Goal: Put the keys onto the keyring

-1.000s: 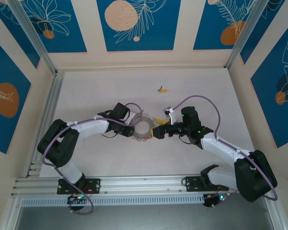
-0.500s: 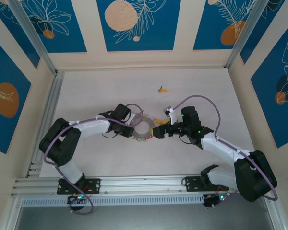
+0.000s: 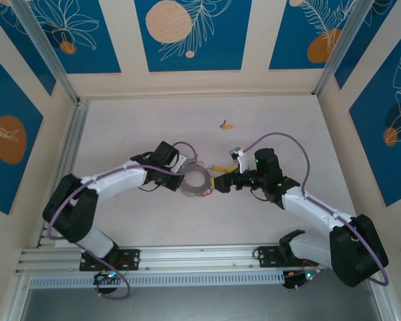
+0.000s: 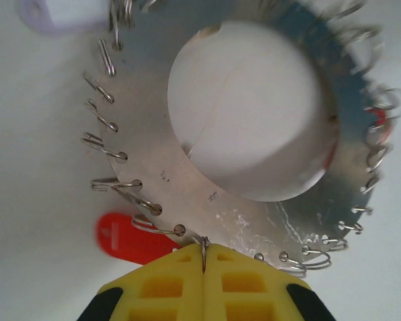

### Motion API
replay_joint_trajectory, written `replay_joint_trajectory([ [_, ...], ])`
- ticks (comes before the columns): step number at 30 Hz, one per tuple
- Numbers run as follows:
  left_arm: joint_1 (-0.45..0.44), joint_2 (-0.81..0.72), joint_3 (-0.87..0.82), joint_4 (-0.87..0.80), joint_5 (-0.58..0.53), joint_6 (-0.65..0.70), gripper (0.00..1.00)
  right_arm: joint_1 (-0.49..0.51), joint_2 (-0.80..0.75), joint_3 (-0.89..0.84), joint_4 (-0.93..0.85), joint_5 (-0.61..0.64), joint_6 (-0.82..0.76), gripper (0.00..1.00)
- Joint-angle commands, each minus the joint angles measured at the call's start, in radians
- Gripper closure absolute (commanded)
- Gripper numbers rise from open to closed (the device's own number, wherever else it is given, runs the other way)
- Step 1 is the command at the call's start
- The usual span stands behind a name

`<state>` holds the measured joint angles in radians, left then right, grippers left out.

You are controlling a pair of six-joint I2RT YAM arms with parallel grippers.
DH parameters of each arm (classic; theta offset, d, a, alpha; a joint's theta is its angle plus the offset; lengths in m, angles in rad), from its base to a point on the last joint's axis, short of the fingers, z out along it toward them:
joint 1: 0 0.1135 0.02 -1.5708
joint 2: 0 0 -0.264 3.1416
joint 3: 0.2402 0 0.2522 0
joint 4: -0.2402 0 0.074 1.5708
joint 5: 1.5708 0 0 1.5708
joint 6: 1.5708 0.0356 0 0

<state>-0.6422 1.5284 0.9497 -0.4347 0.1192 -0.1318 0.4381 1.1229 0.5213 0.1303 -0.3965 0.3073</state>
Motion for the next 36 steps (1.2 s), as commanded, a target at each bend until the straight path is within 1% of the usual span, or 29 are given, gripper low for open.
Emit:
replay_joint_trajectory([
  [1,-0.013,-0.120,0.047,-0.076,0.032,0.060,1.00,-0.003,-0.035,0.003,-0.014,-0.030,-0.005,0.02],
  [3,-0.013,-0.189,0.055,-0.090,0.089,0.094,1.00,-0.002,-0.057,0.001,-0.005,-0.060,-0.006,0.05],
  [6,-0.014,-0.276,0.070,-0.107,0.179,0.150,1.00,0.013,-0.103,-0.002,0.014,-0.109,-0.015,0.11],
  [12,-0.018,-0.424,0.074,-0.062,0.390,0.231,1.00,0.089,-0.198,0.024,0.021,-0.186,-0.091,0.27],
  [17,-0.024,-0.472,0.072,-0.005,0.538,0.283,1.00,0.134,-0.208,0.051,0.059,-0.240,-0.134,0.51],
  [20,-0.027,-0.476,0.069,0.030,0.614,0.302,1.00,0.140,-0.183,0.074,0.107,-0.298,-0.141,0.61],
  [22,-0.030,-0.482,0.059,0.063,0.652,0.305,1.00,0.141,-0.159,0.104,0.111,-0.342,-0.145,0.63],
  [25,-0.041,-0.499,0.038,0.120,0.691,0.318,1.00,0.132,-0.125,0.171,0.046,-0.410,-0.167,0.67],
  [28,-0.047,-0.521,0.012,0.168,0.712,0.337,1.00,0.129,-0.112,0.163,0.128,-0.482,-0.113,0.70],
  [30,-0.049,-0.526,0.001,0.195,0.718,0.345,1.00,0.149,-0.102,0.171,0.139,-0.519,-0.117,0.71],
  [33,-0.051,-0.512,0.003,0.218,0.738,0.342,1.00,0.193,-0.103,0.178,0.102,-0.524,-0.170,0.71],
  [36,-0.053,-0.500,0.003,0.224,0.746,0.345,1.00,0.227,-0.116,0.167,0.100,-0.516,-0.202,0.75],
])
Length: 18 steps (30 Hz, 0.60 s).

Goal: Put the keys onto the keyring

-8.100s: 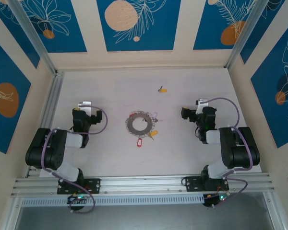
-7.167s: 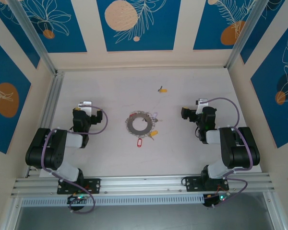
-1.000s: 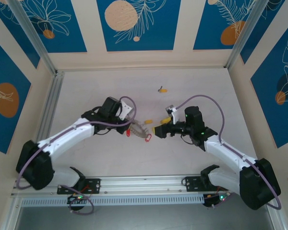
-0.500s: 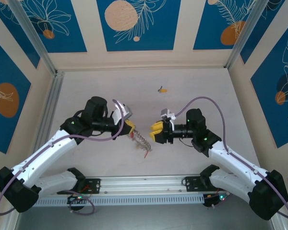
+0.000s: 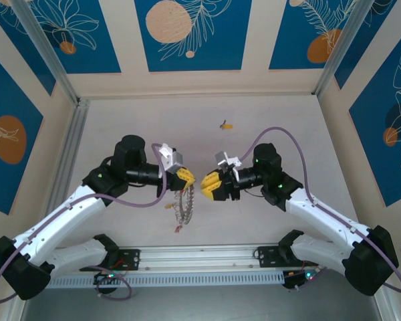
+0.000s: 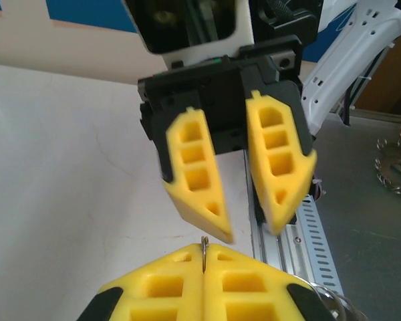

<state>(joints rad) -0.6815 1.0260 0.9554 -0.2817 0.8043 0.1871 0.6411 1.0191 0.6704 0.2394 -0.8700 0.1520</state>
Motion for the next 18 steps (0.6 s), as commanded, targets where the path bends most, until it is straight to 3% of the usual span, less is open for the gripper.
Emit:
replay_joint_trajectory([
  [1,-0.016,0.002,-0.003,0.069,0.061,0.029,1.00,0.032,-0.017,0.018,-0.010,-0.036,-0.053,0.76],
  [9,-0.041,-0.007,0.017,0.011,0.037,0.072,1.00,0.057,-0.063,-0.010,0.039,0.123,-0.065,0.80],
  [12,-0.056,0.004,0.037,-0.028,0.023,0.095,1.00,0.058,-0.086,-0.023,0.048,0.198,-0.073,0.87],
  [18,-0.067,0.026,0.048,-0.029,0.021,0.098,1.00,0.068,-0.089,-0.026,0.047,0.189,-0.096,0.88],
])
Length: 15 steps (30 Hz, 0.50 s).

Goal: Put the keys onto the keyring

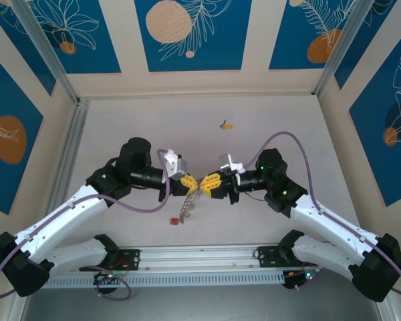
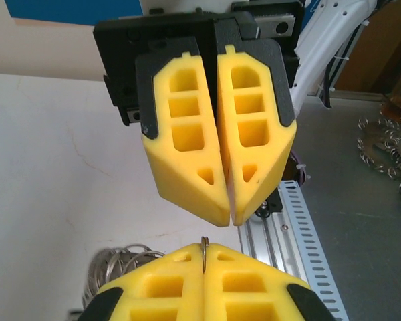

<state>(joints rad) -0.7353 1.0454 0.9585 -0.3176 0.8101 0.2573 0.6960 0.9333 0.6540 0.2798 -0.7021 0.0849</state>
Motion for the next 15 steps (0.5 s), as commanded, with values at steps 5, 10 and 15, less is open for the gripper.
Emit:
replay_joint_trajectory([
  [5,-0.015,0.014,0.043,0.031,0.010,0.021,1.00,0.022,0.021,0.013,-0.059,-0.037,-0.063,0.87],
  [10,-0.015,0.008,0.043,0.020,0.004,0.022,1.00,0.028,0.007,0.012,-0.102,-0.021,-0.088,0.85],
  [15,-0.017,0.005,0.045,0.028,0.028,0.015,1.00,0.027,0.023,0.006,-0.088,-0.014,-0.099,0.85],
])
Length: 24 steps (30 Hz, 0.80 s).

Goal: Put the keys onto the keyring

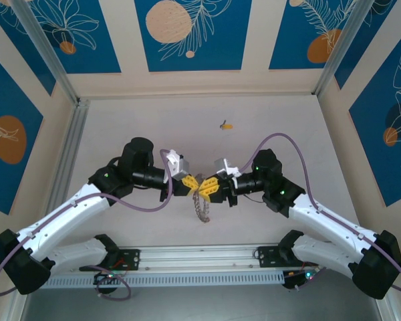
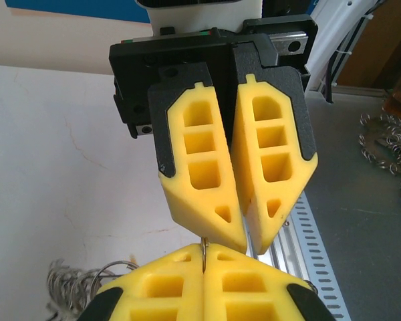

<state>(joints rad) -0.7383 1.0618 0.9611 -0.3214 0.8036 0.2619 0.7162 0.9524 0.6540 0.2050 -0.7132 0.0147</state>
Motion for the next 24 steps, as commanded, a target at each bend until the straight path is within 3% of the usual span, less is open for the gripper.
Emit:
replay_joint_trajectory([
  [1,-0.013,-0.011,0.042,0.034,0.040,0.010,1.00,0.008,0.009,0.008,-0.012,-0.006,-0.031,0.85],
  [7,-0.016,-0.020,0.043,0.019,0.060,0.010,1.00,0.008,0.014,0.000,0.001,0.020,-0.033,0.83],
  [12,-0.017,-0.025,0.047,0.000,0.067,0.016,1.00,-0.003,-0.020,-0.041,0.045,0.060,-0.022,0.63],
  [24,-0.018,-0.028,0.051,-0.007,0.073,0.017,1.00,-0.029,-0.078,-0.098,0.095,0.119,0.018,0.64],
])
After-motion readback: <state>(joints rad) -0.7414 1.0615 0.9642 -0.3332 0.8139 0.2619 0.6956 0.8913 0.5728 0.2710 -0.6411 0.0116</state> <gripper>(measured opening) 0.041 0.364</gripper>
